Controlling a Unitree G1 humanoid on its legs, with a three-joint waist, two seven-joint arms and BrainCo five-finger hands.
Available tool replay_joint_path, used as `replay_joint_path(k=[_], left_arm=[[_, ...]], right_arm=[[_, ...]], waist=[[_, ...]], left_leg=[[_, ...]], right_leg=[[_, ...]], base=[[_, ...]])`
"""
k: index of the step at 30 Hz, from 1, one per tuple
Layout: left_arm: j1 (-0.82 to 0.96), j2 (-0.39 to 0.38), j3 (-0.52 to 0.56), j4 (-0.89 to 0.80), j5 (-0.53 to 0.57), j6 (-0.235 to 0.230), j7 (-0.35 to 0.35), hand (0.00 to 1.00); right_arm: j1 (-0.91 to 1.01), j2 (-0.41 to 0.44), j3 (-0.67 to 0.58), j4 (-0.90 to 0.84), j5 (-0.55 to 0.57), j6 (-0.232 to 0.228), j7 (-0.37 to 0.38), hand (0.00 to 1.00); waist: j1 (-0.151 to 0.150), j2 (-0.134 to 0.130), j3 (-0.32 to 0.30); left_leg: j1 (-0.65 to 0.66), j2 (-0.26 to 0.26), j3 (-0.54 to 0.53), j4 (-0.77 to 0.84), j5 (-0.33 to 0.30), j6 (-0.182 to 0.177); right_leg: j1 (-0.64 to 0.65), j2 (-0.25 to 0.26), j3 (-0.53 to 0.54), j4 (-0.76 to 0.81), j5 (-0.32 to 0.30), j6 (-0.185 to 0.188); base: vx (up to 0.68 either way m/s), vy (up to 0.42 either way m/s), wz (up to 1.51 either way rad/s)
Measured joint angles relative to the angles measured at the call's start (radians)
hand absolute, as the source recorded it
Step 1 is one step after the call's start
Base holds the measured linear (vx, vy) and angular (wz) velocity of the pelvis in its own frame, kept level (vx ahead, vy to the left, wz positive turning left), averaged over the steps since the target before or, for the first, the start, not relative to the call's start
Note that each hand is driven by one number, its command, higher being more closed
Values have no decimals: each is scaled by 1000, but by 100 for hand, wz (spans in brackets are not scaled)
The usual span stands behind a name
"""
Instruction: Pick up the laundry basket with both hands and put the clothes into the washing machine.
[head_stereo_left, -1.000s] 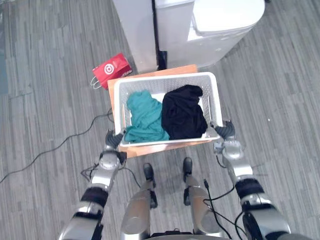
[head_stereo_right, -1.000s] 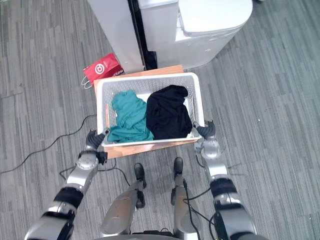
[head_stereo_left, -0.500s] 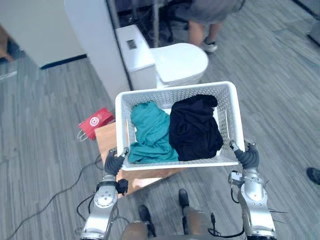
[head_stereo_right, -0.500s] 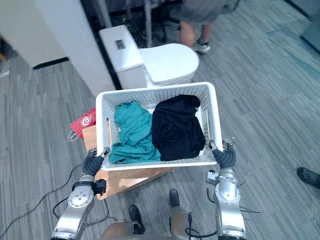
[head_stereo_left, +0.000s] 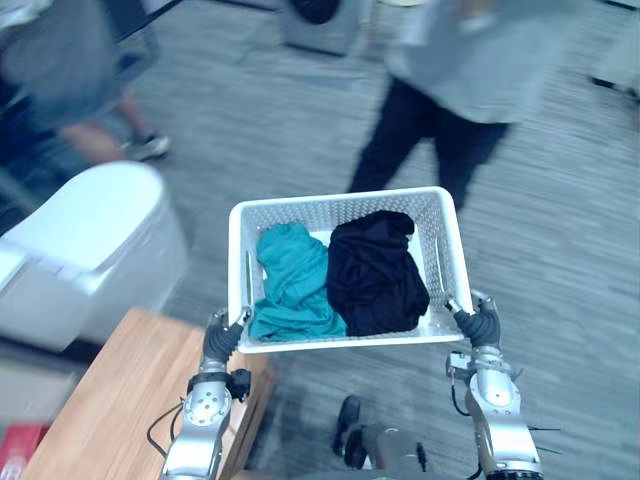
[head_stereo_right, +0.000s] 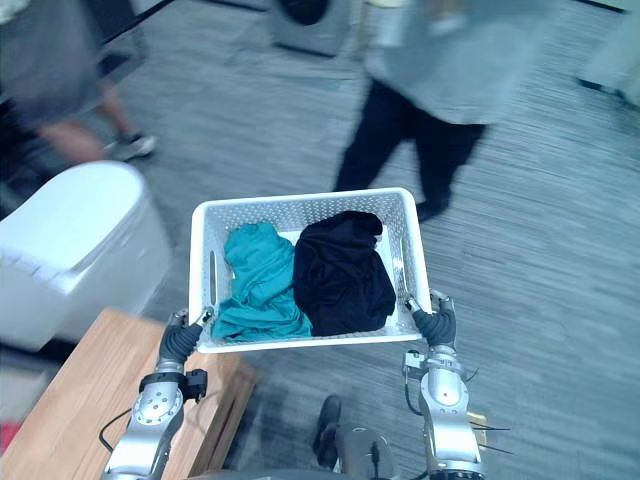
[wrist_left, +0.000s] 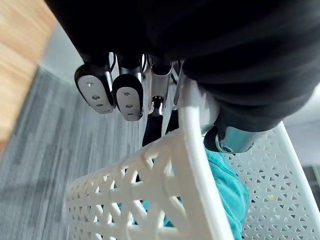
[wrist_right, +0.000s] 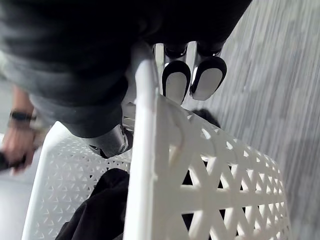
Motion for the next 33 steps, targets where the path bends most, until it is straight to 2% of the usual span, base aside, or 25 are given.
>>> replay_joint_path(k=[1, 2, 3, 4, 5, 6, 8, 10, 11, 13, 14, 15, 17, 19, 21, 22, 23, 24, 25, 26, 27, 28, 29, 30, 33], left_arm=[[-1, 0, 2, -1, 0, 0, 1, 100], [-2, -1, 5, 3, -1, 0, 2, 100], [-11, 6, 11, 4, -1, -1, 4, 100], [-25, 4, 11, 10, -1, 0, 2, 100], [-34, -12, 10, 5, 0, 0, 1, 100], [-30, -26, 14, 5, 0, 7, 1, 100], [-6, -21, 22, 5, 0, 18, 0, 100], [14, -19, 23, 5, 0, 18, -2, 100], [20, -12, 22, 5, 0, 19, -2, 100], [34, 6, 19, 5, 0, 25, -2, 100], [43, 6, 19, 5, 0, 26, -2, 100], [44, 11, 19, 2, 0, 27, 0, 100], [42, 25, 14, -13, 0, 27, -1, 100], [30, 45, -10, -12, 0, 31, -2, 100], [29, 48, -12, -11, 0, 32, -5, 100], [31, 53, -17, -11, 0, 33, -5, 100], [31, 43, -20, -4, 1, 33, -6, 100], [32, 25, -19, -1, 3, 35, -6, 100], [27, 6, -25, 12, 14, 39, -7, 100], [23, 2, -25, 16, 17, 38, -7, 100], [18, -3, -24, 19, 18, 39, -7, 100], [21, -11, -26, 27, 18, 40, -8, 100], [22, -17, -33, 33, 19, 41, -9, 100], [29, -16, -42, 38, 19, 42, -9, 100], [43, -18, -43, 8, -1, 37, -9, 100]], right_arm=[[-3, -18, 18, -5, 0, -1, 0, 100], [-1, -19, 23, -4, 1, -1, -1, 100], [1, -9, 25, -5, 2, 0, -9, 100], [-1, -12, 17, -1, 2, 0, -13, 100], [-7, -25, 7, 2, 6, 0, -19, 100], [-11, -22, 8, 6, 11, 2, -21, 100], [9, 7, 13, 7, 10, 2, -20, 100], [30, 35, 17, 9, 8, 0, -17, 100], [28, 43, 15, 28, 2, 1, -8, 100], [26, 51, 18, 59, -3, 1, 1, 100], [27, 57, 19, 67, -7, 1, 5, 100], [24, 60, 18, 66, -12, -1, 12, 100], [20, 57, 13, 65, -12, -2, 19, 100], [19, 54, 1, 64, -12, -2, 19, 100], [21, 55, -4, 63, -13, 1, 19, 100], [28, 54, -4, 60, -13, 2, 19, 100], [42, 47, -5, 54, -16, 2, 19, 100], [46, 39, -7, 55, -16, 3, 19, 100], [45, 31, -18, 55, -16, 9, 20, 100], [41, 26, -19, 55, -16, 9, 20, 100], [39, 21, -18, 48, -16, 11, 20, 100], [46, 18, -14, 43, -16, 22, 20, 100], [51, 13, -16, 42, -15, 27, 17, 100], [62, 13, -18, 25, -11, 27, 10, 100], [105, 14, -16, -79, -9, 23, 1, 100]], waist=[[2, 20, 4], [5, 31, 4], [6, 32, 7], [-1, 45, 8], [-2, 54, 4], [4, 52, 5], [22, 11, -2], [21, -20, -13], [20, -23, -11], [15, -27, -7], [12, -16, -5], [-1, -7, -4], [-5, 2, 1], [-11, 13, 10], [-50, -16, 16], [-59, -26, 15], [-60, -19, 9], [-57, 6, 1], [-58, 57, -18], [-57, 72, -15], [-56, 87, -1], [-54, 100, 6], [-46, 105, 13], [-29, 94, 24], [3, 59, 34]], left_leg=[[-51, -31, -60, -215, 48, -82], [-57, -27, -54, -263, 124, -90], [-51, -30, -27, -244, 110, -101], [-79, -25, -31, -209, 103, -110], [-118, -23, -25, -205, 107, -107], [-133, -30, 1, -247, 147, -50], [-62, -60, 40, -295, 156, 22], [7, -108, 61, -318, 132, 50], [54, -133, 61, -331, 115, 58], [162, -165, 40, -385, 86, 81], [227, -168, 25, -429, 78, 85], [275, -160, -3, -477, 72, 79], [330, -127, -19, -525, 53, 59], [404, -93, -31, -588, 43, 40], [520, -99, -32, -642, 32, -6], [570, -101, -36, -647, 12, -41], [620, -91, -48, -644, -6, -68], [629, -62, -54, -618, -9, -74], [567, 0, -62, -437, 16, -113], [523, 30, -61, -329, 53, -137], [438, 73, -61, -129, 173, -149], [318, 141, -65, 135, 394, -173], [227, 188, -59, 328, 369, -161], [140, 201, -45, 479, 291, -112], [-35, 167, 57, 397, 154, -37]], right_leg=[[47, 10, 36, -57, 9, 24], [66, 19, 58, -74, 5, 43], [44, 8, 114, 52, -54, 60], [50, 9, 109, 32, -67, 71], [53, 4, 105, 8, -72, 72], [61, -7, 108, 21, -103, 90], [40, -47, 121, 158, -204, 124], [-34, -98, 130, 419, -314, 262], [-103, -131, 127, 643, -326, 421], [-186, -194, 82, 913, -297, 384], [-221, -238, 16, 967, -314, 302], [-264, -261, -36, 941, -333, 233], [-343, -256, -77, 790, -335, 205], [-396, -236, -78, 513, -242, 206], [-421, -255, -36, 153, -49, 258], [-419, -259, -25, 101, -32, 245], [-423, -239, -2, 132, 66, 210], [-431, -221, -2, 184, 128, 188], [-446, -188, -41, 281, 150, 157], [-438, -167, -53, 304, 116, 144], [-402, -145, -71, 324, 69, 121], [-323, -118, -93, 314, 23, 100], [-246, -98, -109, 292, 0, 88], [-140, -90, -120, 252, -6, 79], [69, -106, -114, 119, -111, 84]], base=[[240, 162, -142], [360, 140, -152], [405, 129, -64], [431, 163, -32], [352, 223, 12], [309, 205, -2], [433, 151, -7], [519, 125, 16], [521, 129, 33], [514, 82, 34], [477, 12, 35], [470, -8, 36], [501, -67, 21], [604, -140, 20], [759, -231, 39], [728, -236, 26], [629, -184, 9], [810, -234, 1], [647, -184, -5], [764, -296, -2], [724, -309, 5], [840, -346, 19], [787, -266, 23], [633, -183, 18], [597, -109, 23]])
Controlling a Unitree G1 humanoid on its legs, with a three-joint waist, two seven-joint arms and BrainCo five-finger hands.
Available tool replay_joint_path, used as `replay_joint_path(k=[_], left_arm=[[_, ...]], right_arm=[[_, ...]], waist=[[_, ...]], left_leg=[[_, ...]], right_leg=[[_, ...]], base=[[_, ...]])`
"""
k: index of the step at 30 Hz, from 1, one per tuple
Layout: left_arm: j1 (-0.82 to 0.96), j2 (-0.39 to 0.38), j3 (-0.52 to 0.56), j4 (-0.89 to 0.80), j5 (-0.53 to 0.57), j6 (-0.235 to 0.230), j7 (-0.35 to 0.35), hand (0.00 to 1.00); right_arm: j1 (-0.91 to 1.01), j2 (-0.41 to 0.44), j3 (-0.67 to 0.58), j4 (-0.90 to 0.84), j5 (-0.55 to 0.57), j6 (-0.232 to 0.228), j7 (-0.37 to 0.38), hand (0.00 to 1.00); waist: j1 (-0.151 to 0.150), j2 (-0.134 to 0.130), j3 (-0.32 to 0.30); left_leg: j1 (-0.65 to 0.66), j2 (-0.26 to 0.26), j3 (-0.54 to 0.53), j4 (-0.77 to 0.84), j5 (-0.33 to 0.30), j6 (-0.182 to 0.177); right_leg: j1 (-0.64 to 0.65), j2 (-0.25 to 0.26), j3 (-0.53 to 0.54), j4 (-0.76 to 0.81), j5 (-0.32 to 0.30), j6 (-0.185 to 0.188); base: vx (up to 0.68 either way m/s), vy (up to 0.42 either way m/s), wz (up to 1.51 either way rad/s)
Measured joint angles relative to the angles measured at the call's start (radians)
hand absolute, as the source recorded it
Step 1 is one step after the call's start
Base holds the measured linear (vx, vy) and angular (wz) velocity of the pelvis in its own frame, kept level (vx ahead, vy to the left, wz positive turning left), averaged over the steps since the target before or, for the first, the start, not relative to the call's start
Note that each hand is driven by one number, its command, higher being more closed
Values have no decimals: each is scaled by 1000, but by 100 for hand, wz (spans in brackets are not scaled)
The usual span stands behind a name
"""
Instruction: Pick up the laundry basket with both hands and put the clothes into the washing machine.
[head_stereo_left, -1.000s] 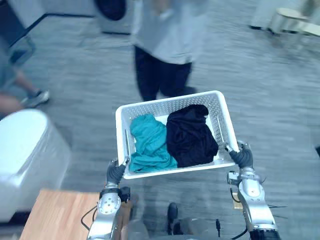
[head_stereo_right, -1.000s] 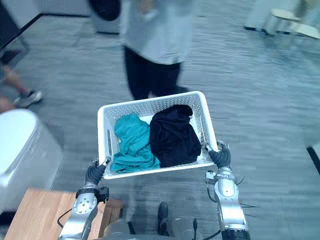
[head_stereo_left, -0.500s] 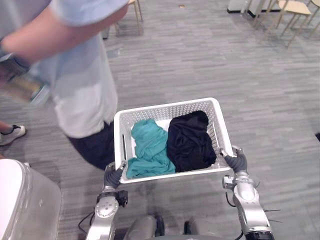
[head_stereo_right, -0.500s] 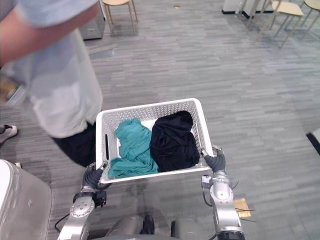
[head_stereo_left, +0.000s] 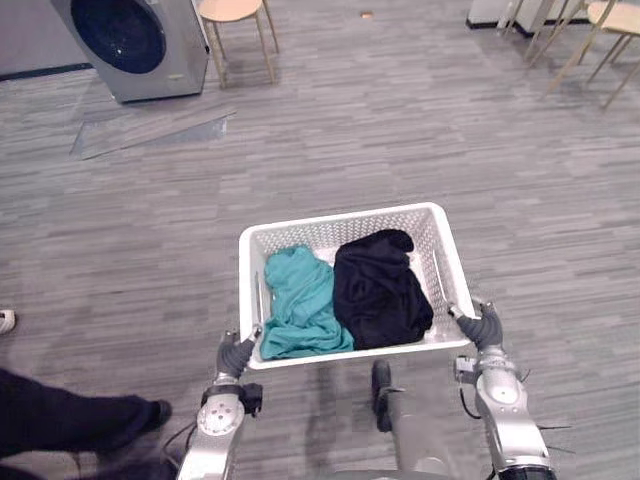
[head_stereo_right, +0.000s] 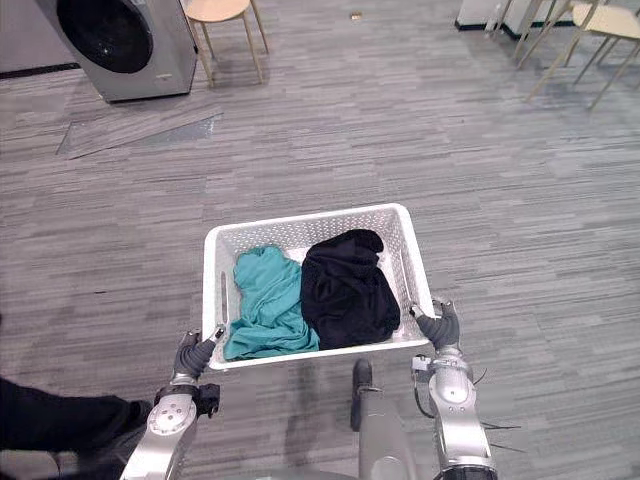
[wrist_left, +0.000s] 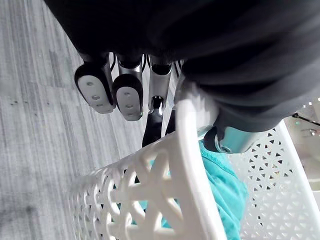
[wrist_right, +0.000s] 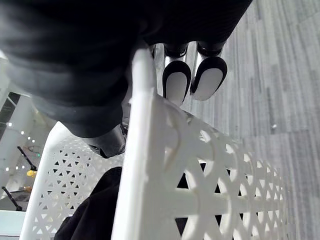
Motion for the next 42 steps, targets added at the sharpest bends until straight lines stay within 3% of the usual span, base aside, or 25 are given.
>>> replay_joint_path(k=[2, 5, 7, 8, 10, 11, 12, 13, 15, 16, 18, 20, 22, 23, 24, 26, 27, 29, 31, 33, 35, 38, 39, 41, 42], left_arm=[[-1, -4, 0, -26, -1, -7, -10, 100], [3, -4, -3, -34, 1, -6, -21, 100], [10, 7, 1, -34, 2, 2, -20, 100], [13, 6, 4, -33, 4, 12, -20, 100], [34, 11, -2, -31, 13, 19, -21, 100], [42, 21, -1, -31, 13, 24, -21, 100], [41, 31, -1, -31, 13, 27, -21, 100], [36, 41, -1, -31, 13, 28, -21, 100], [36, 53, -5, -28, 19, 40, -20, 100], [38, 60, -9, -21, 23, 42, -20, 100], [26, 70, -15, -21, 23, 37, -20, 100], [-11, 86, -35, -4, 23, 34, -20, 100], [-13, 94, -38, 11, 23, 34, -21, 100], [-10, 98, -48, 25, 23, 34, -21, 100], [-10, 85, -53, 56, 23, 34, -21, 100], [-5, 26, -51, 81, 33, 35, -20, 100], [-5, 21, -46, 81, 34, 34, -21, 100], [11, 14, -33, 82, 34, 34, -21, 100], [16, 21, -31, 81, 31, 28, -21, 100], [27, 17, -25, 63, 30, 3, -21, 100], [27, 4, -19, 48, 30, -1, -24, 100], [38, -19, -2, 34, 31, 0, -37, 100], [38, -15, -1, 33, 32, 3, -37, 100], [27, -4, 7, 22, 36, 8, -37, 100], [27, -2, 7, 21, 45, 10, -37, 100]], right_arm=[[-14, -17, -7, -28, 8, -6, -4, 100], [-46, -33, -11, 23, 8, -7, -3, 100], [-54, -24, -1, 67, 8, -5, -4, 100], [-67, -31, 3, 93, 8, -5, -2, 100], [-69, -28, 5, 128, 7, -3, -1, 100], [-78, -16, 4, 134, 6, -3, 2, 100], [-84, -1, 4, 144, 4, -3, 13, 100], [-85, 10, 2, 153, 1, -3, 16, 100], [-68, 21, 3, 168, -6, -2, 18, 100], [-52, 22, 6, 164, -7, -2, 18, 100], [-47, 22, 1, 141, -7, -4, 19, 100], [-30, 22, -17, 124, -5, -5, 18, 100], [-26, 26, -16, 123, -5, -3, 18, 100], [-18, 23, -16, 123, -7, -2, 18, 100], [-10, 11, -18, 131, -8, 2, 18, 100], [11, -2, -27, 132, -11, 12, 19, 100], [12, -1, -32, 122, -11, 17, 19, 100], [13, 11, -17, 121, -8, 22, 17, 100], [9, 23, -16, 112, 0, 21, 13, 100], [1, 16, -15, 84, 9, 16, 14, 100], [-32, -1, -15, 90, 10, 12, 14, 100], [-83, -29, -4, 138, 10, 10, 17, 100], [-82, -33, 1, 144, 10, 9, 16, 100], [-84, -29, 3, 167, 10, 7, 16, 100], [-86, -25, 2, 175, 10, 7, 17, 100]], waist=[[14, -1, 0], [43, 23, 4], [58, 2, -11], [44, -24, -10], [54, -71, -31], [57, -98, -39], [45, -99, -36], [42, -111, -29], [30, -118, -18], [11, -97, -27], [-12, -78, -39], [-39, -67, -39], [-64, -102, -42], [-65, -119, -50], [-66, -96, -59], [-67, 3, -76], [-69, 33, -54], [-54, 47, -47], [-28, 26, -24], [6, -4, -14], [16, -18, -7], [31, 5, -13], [41, 3, -15], [36, -31, -30], [37, -39, -27]], left_leg=[[-110, -78, 21, -342, -26, -6], [-123, -162, -9, -882, 130, -116], [-117, -198, -14, -811, 246, -19], [-127, -224, -12, -727, 193, 78], [-118, -252, 21, -651, 117, 98], [-87, -273, 35, -636, 64, 110], [-21, -286, 25, -638, -27, 102], [19, -300, 23, -640, -55, 101], [174, -321, 18, -673, -125, 103], [260, -319, 2, -726, -147, 101], [350, -312, -22, -799, -172, 94], [464, -290, -59, -899, -182, 53], [569, -305, -83, -983, -183, 15], [621, -307, -101, -985, -199, -14], [658, -288, -128, -969, -207, -25], [584, -180, -176, -692, -164, -82], [486, -125, -172, -432, 4, -111], [312, -32, -149, -75, 184, -116], [174, 14, -69, 105, 91, -37], [21, -16, 41, -22, -26, -15], [-57, -87, 65, -330, -38, -17], [-93, -141, 55, -846, 137, -110], [-92, -147, 67, -831, 195, -98], [-109, -196, 93, -703, 142, 116], [-139, -193, 98, -600, 119, 140]], right_leg=[[80, -19, -3, -63, -34, 31], [214, -33, 34, -137, -99, 89], [271, -66, 86, -136, -141, 103], [268, -107, 120, -68, -121, 131], [196, -158, 184, 124, -133, 156], [113, -179, 225, 337, -116, 290], [25, -180, 261, 593, -25, 345], [-14, -191, 264, 725, -21, 336], [-119, -207, 226, 986, -89, 225], [-192, -202, 158, 984, -140, 148], [-341, -193, 96, 869, -188, 107], [-439, -147, 87, 380, -95, 138], [-481, -146, 109, 97, 30, 184], [-494, -141, 111, 57, 65, 156], [-494, -115, 131, 112, 203, 103], [-483, -56, 74, 250, 206, 52], [-432, -26, 49, 290, 128, 27], [-306, 14, 33, 247, 58, 6], [-132, 37, 49, 143, 25, -4], [37, 16, 81, 4, -3, 2], [100, -15, 97, -42, -36, 28], [224, -56, 131, -115, -102, 88], [246, -68, 136, -122, -114, 102], [295, -142, 130, -119, -115, 151], [292, -157, 141, -71, -105, 166]], base=[[648, 33, 12], [656, 164, -23], [838, 259, -24], [967, 313, 17], [701, 227, -5], [673, 170, -22], [818, 192, -9], [817, 156, 3], [584, 57, 7], [600, 30, 22], [691, -4, 28], [687, -68, 49], [704, -147, 51], [1008, -222, 43], [874, -195, 29], [883, -202, 24], [979, -232, 17], [899, -200, 7], [712, -125, -5], [677, -40, -12], [573, 58, -13], [682, 184, -32], [742, 262, -29], [716, 266, 7], [935, 371, 13]])
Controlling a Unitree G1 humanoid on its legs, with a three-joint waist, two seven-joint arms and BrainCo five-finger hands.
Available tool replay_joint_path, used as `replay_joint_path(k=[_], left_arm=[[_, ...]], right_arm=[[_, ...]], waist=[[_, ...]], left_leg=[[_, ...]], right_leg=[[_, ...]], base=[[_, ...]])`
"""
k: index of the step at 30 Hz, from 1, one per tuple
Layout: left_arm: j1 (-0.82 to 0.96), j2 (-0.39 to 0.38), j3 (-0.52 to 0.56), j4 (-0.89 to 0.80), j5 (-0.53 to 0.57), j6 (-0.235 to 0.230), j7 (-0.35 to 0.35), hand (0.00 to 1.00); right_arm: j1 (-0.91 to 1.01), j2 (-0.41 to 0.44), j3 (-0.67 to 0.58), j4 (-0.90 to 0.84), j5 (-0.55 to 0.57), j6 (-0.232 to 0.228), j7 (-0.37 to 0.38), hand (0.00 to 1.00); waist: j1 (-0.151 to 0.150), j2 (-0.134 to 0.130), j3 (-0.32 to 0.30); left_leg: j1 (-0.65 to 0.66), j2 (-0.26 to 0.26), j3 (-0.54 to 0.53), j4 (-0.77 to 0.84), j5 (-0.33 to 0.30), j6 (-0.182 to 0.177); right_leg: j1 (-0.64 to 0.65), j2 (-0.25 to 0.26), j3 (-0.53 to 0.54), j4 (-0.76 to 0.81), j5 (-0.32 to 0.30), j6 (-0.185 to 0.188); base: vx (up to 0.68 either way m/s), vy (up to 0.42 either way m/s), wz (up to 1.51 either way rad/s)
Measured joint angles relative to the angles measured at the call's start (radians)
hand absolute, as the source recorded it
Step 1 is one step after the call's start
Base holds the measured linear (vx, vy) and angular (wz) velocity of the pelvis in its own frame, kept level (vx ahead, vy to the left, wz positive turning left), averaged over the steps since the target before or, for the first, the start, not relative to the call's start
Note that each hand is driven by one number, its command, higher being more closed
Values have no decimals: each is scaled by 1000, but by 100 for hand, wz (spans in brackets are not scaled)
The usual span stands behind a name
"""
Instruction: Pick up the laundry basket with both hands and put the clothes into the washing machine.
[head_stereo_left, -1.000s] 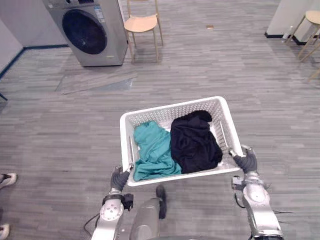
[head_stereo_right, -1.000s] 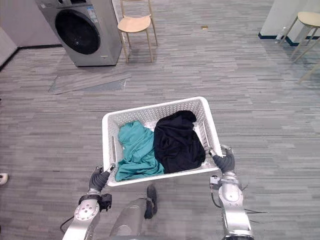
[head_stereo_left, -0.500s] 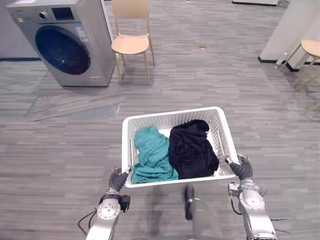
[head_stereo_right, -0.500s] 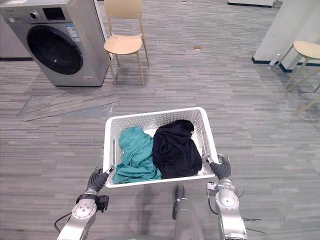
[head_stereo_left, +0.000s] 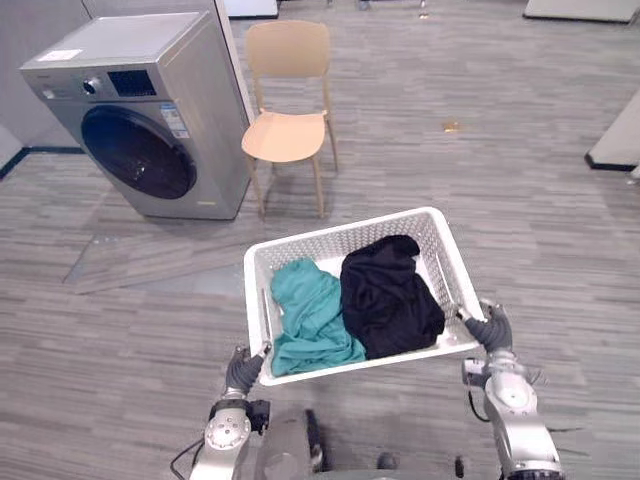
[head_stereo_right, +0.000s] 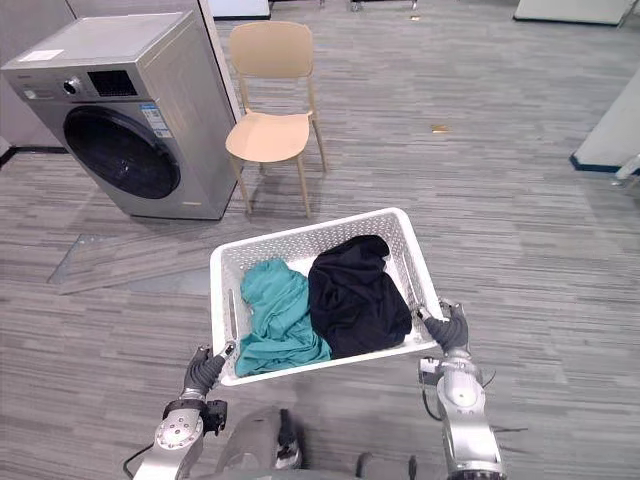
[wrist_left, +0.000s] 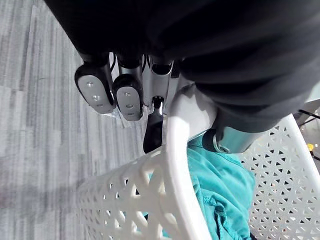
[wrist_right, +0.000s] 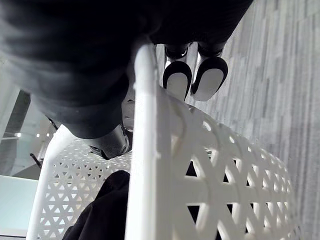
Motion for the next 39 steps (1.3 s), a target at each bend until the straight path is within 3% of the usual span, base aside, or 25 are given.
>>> replay_joint_path(k=[1, 2, 3, 4, 5, 6, 8, 10, 11, 12, 13, 14, 15, 17, 18, 19, 22, 24, 26, 28, 30, 34, 36, 37, 39], left_arm=[[9, 8, -2, 1, 0, 5, -3, 100], [18, 12, -9, 8, 2, 7, -4, 100], [27, 25, -10, 8, 2, 7, -3, 100], [20, 59, -8, 10, 2, 12, -3, 100], [19, 76, -7, 12, 2, 23, -4, 100], [19, 74, -9, 13, 5, 32, -4, 100], [19, 78, -12, 10, 8, 34, -3, 100], [17, 79, -18, 3, 7, 27, -3, 100], [17, 80, -22, 2, 7, 18, -3, 100], [17, 80, -26, 3, 7, 13, -3, 100], [17, 79, -31, 7, 7, 13, -3, 100], [5, 55, -44, 45, 8, 15, -3, 100], [2, 32, -40, 47, 14, 16, -3, 100], [-10, 20, -39, 50, 22, 16, -3, 100], [0, 0, -35, 48, 22, 16, -4, 100], [17, -8, -31, 38, 22, 9, -5, 100], [18, 4, -29, 18, 21, -1, -5, 100], [17, 10, -29, 9, 18, -8, -9, 100], [17, 14, -29, 9, 16, -8, -24, 100], [17, 2, -37, 10, 17, -7, -25, 100], [1, 32, -31, 30, 20, 1, -21, 100], [4, 43, -42, 30, 23, 5, -22, 100], [1, 59, -43, 31, 23, 5, -23, 100], [0, 71, -47, 32, 23, 5, -23, 100], [-1, 98, -50, 51, 24, 5, -23, 100]], right_arm=[[1, 17, -1, 20, 0, -1, 1, 100], [15, 22, -2, 28, -1, -5, 2, 100], [17, 25, 1, 35, -2, -7, 5, 100], [17, 63, -2, 45, -4, -8, 3, 100], [27, 83, -1, 60, -10, -6, 2, 100], [35, 82, 0, 72, -17, -5, 2, 100], [60, 87, 0, 42, -19, -5, 2, 100], [81, 82, -1, -16, -19, -6, 2, 100], [91, 78, -3, -42, -19, -6, 1, 100], [101, 71, -3, -61, -20, -6, 1, 100], [104, 67, -4, -61, -20, -6, 1, 100], [110, 44, -9, -45, -20, -3, 0, 100], [101, 37, -14, -45, -21, 10, 0, 100], [119, 35, -26, -67, -20, 16, 0, 100], [154, 30, -27, -109, -20, 17, 0, 100], [185, 33, -27, -138, -18, 16, -2, 100], [167, 53, -30, -150, -8, 15, -12, 100], [158, 58, -31, -151, 1, 10, -18, 100], [145, 58, -38, -142, 3, 10, -20, 100], [140, 39, -45, -110, 6, 9, -19, 100], [111, 63, -46, -36, 7, 13, -20, 100], [114, 67, -46, -29, 4, 17, -13, 100], [90, 70, -48, 9, -5, 16, -1, 100], [83, 71, -46, 23, -7, 16, 1, 100], [75, 74, -25, 78, -19, 15, 1, 100]], waist=[[12, -13, 5], [17, -14, 0], [14, -16, 1], [-3, -61, 6], [-24, -82, 7], [-28, -71, 11], [-49, -26, 12], [-81, -7, 3], [-96, -11, 2], [-96, -26, -5], [-96, -29, -6], [-96, 19, -19], [-92, 40, -30], [-93, 39, -28], [-96, 39, -27], [-85, 40, -22], [-61, 53, -16], [-40, 40, -11], [-20, 16, 4], [-17, 34, -3], [-22, -14, 2], [-24, -22, 1], [-27, -32, 3], [-29, -35, 3], [-48, -38, 7]], left_leg=[[-31, 5, 19, 140, -31, -4], [27, -8, 1, 64, -68, -51], [108, -35, -19, 11, -208, -29], [154, -86, -29, -4, -239, -45], [237, -123, -32, -42, -260, -29], [315, -131, -36, -81, -267, -16], [476, -129, -94, -190, -271, -11], [560, -115, -139, -257, -270, -27], [603, -116, -161, -288, -274, -56], [663, -126, -183, -313, -292, -92], [692, -125, -203, -313, -306, -114], [737, -86, -248, -290, -318, -134], [722, -51, -267, -236, -291, -170], [657, -50, -277, -41, -153, -196], [590, -36, -263, 143, 52, -206], [507, 25, -242, 369, 96, -220], [293, 156, -166, 672, -46, -171], [185, 159, -145, 597, -132, -165], [96, 98, -172, 280, -170, -180], [115, 44, -290, -111, -88, -245], [147, -14, -260, -117, -53, -209], [125, -25, -184, 30, -189, -113], [198, -31, -107, -16, -208, -89], [226, -37, -98, -39, -211, -81], [344, -48, -55, -135, -213, -78]], right_leg=[[-35, -8, 18, 155, 4, 15], [-106, -23, 33, 371, 11, 101], [-209, -38, 58, 622, 57, 173], [-318, -64, 91, 869, 72, 167], [-418, -81, 93, 1044, 45, 113], [-468, -76, 67, 1071, 15, 55], [-602, -21, -24, 955, -52, -48], [-672, 27, -65, 642, -41, -53], [-680, 52, -62, 432, 18, -35], [-685, 73, -36, 210, 153, -37], [-682, 82, -25, 173, 249, -50], [-664, 113, -22, 221, 332, -107], [-661, 123, -41, 264, 283, -127], [-636, 100, -81, 362, 194, -138], [-552, 90, -103, 351, 146, -145], [-436, 99, -114, 282, 111, -139], [-256, 134, -122, 147, 88, -136], [-182, 111, -115, 76, 87, -135], [-122, 45, -95, 48, 47, -70], [-100, 15, -75, 51, 2, -3], [-77, -42, -19, 48, -21, 18], [-126, -88, 73, 147, -2, 31], [-283, -129, 104, 431, 40, 104], [-326, -140, 99, 505, 36, 107], [-424, -136, 31, 661, -32, 52]], base=[[875, 362, -5], [786, 351, -17], [470, 217, 8], [616, 196, 38], [662, 108, 51], [686, 88, 40], [790, 90, 46], [812, 28, 80], [769, -24, 87], [805, -74, 62], [833, -110, 59], [825, -102, 38], [807, -102, 46], [821, -124, 48], [849, -122, 58], [687, -74, 55], [560, -25, 9], [534, 84, -9], [480, 215, -10], [411, 322, -21], [402, 313, -22], [361, 298, -49], [274, 250, -91], [263, 179, -80], [246, 102, -56]])
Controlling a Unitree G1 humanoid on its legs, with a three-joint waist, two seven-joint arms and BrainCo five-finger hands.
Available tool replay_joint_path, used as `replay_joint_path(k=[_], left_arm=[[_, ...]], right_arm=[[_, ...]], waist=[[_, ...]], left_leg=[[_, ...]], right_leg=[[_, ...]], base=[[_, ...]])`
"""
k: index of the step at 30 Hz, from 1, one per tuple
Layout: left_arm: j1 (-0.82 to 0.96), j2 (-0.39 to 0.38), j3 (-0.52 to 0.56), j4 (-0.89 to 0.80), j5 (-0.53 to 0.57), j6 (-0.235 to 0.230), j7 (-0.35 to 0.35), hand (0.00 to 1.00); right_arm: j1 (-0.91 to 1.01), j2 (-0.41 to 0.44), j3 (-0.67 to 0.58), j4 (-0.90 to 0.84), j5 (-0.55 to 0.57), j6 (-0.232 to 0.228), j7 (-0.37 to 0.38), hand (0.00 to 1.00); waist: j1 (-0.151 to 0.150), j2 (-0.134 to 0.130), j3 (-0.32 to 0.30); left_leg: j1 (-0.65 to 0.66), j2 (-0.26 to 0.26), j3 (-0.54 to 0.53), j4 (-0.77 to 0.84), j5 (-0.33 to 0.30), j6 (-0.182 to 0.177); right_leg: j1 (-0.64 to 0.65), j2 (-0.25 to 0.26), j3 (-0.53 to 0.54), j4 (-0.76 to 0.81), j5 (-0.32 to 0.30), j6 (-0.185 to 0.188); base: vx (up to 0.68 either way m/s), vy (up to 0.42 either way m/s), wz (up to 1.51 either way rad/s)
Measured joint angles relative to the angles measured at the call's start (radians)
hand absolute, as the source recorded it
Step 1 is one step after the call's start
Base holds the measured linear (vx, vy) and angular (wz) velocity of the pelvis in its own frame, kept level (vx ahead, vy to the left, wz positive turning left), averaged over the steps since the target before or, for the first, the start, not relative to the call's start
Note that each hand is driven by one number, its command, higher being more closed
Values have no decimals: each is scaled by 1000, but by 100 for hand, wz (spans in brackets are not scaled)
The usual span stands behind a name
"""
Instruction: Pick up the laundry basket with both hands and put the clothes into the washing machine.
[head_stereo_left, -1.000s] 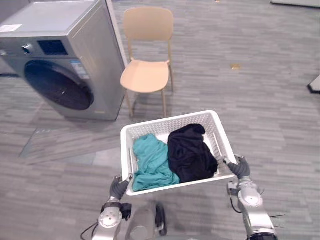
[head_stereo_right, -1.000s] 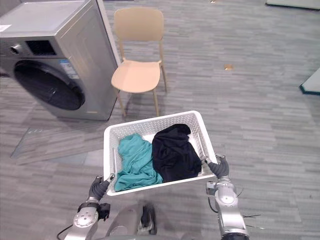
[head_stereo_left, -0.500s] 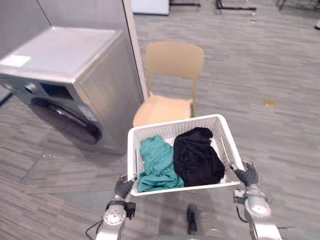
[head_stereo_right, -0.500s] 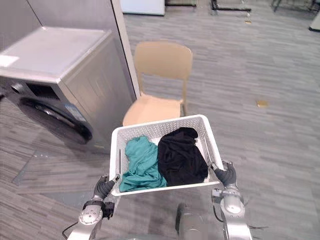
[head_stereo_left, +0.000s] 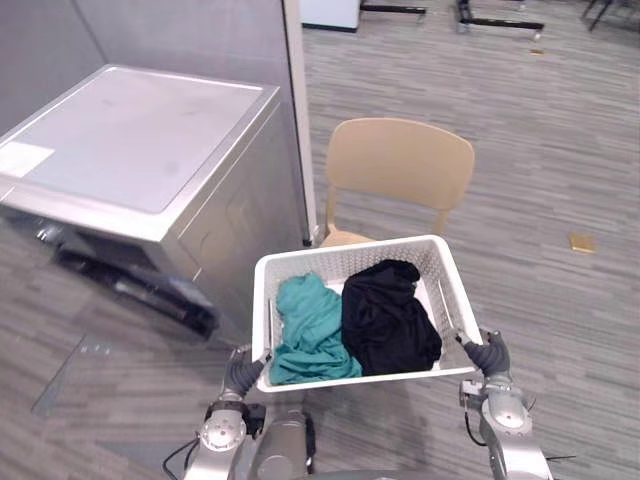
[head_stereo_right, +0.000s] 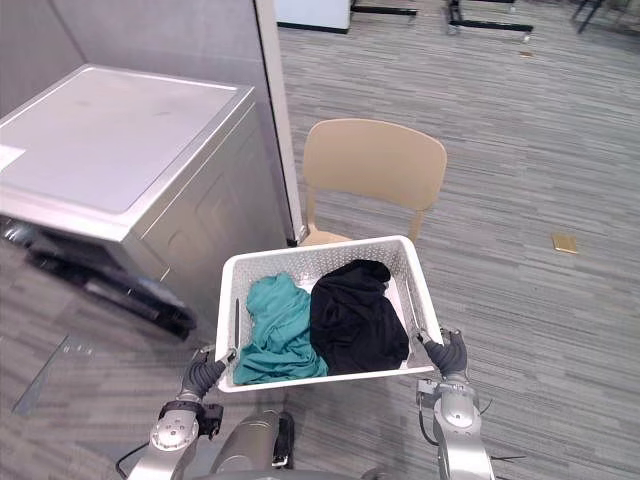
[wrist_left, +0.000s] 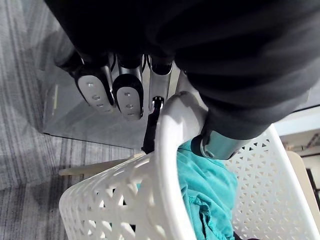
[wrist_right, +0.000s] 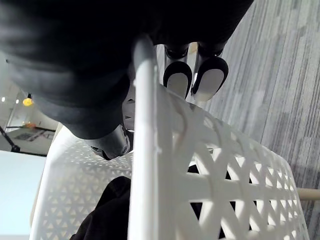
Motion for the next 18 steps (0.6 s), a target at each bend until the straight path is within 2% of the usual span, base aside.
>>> replay_joint_path(k=[1, 2, 3, 4, 6, 7, 8, 10, 13, 15, 18], left_arm=[[0, 4, 0, 6, 0, 0, 0, 100], [-1, 8, 0, 18, 0, 0, 0, 100], [-3, 9, 0, 25, 0, 0, 0, 100], [-7, 22, 0, 39, 0, -2, 0, 100], [-35, 1, -8, 93, 2, -1, 0, 100], [-42, -18, -9, 98, 10, 0, 3, 100], [-53, -18, -11, 106, 10, -1, 4, 100], [-108, -18, -20, 146, 9, -1, 23, 100], [-184, -19, -18, 153, 7, -1, 50, 100], [-281, -19, 5, 153, 4, -1, 92, 100], [-395, -21, 41, 154, -3, -1, 138, 100]], right_arm=[[2, -1, 5, 4, -1, 0, 0, 100], [3, -5, 14, 5, -2, 0, 0, 100], [3, -9, 21, 5, -2, 0, -1, 100], [2, -10, 31, 5, -4, 0, -3, 100], [-8, -29, 28, 36, -5, -1, -5, 100], [-16, -52, 30, 57, -6, 2, -6, 100], [-18, -56, 30, 62, -6, 2, -10, 100], [-31, -56, 32, 70, -6, 2, -33, 100], [-81, -56, 34, 67, 2, 2, -62, 100], [-150, -55, 46, 60, 20, 2, -95, 100], [-227, -48, 50, 19, 41, 1, -133, 100]], waist=[[-2, 0, 0], [-4, 0, 0], [-15, -3, -3], [-22, -34, -11], [-33, -7, -10], [-28, 15, -8], [-28, 19, -6], [-27, 10, 10], [-24, 5, 47], [-18, 7, 87], [4, 8, 136]], left_leg=[[23, 0, 11, -20, 0, 0], [50, 0, 22, -47, 1, -2], [54, 2, 30, -53, 3, -5], [41, -22, 28, -33, 6, -11], [33, -12, -6, -22, 9, -17], [27, 5, -19, -30, 12, -23], [22, 9, -22, -44, 19, -35], [1, 9, -26, -60, 42, -71], [-98, 17, -34, 18, 42, -71], [-243, 38, -40, 152, 35, -62], [-385, 47, -47, 253, 30, -54]], right_leg=[[-22, 8, -26, 5, -18, -7], [-61, 32, -76, -25, -40, -36], [-87, 56, -101, -88, -42, -48], [-108, 89, -103, -259, 77, -99], [-91, 98, -105, -272, 83, -103], [-75, 122, -115, -324, 97, -111], [-74, 127, -124, -343, 107, -119], [-87, 127, -134, -367, 125, -128], [-148, 124, -147, -355, 138, -134], [-247, 120, -155, -302, 145, -140], [-369, 110, -155, -237, 144, -139]], base=[[215, 23, -43], [191, -25, -25], [268, -93, -13], [230, -110, 14], [181, -67, 10], [176, -41, -8], [154, -47, -8], [80, -50, 9], [-25, -11, 10], [-138, 46, 12], [-171, 58, 4]])
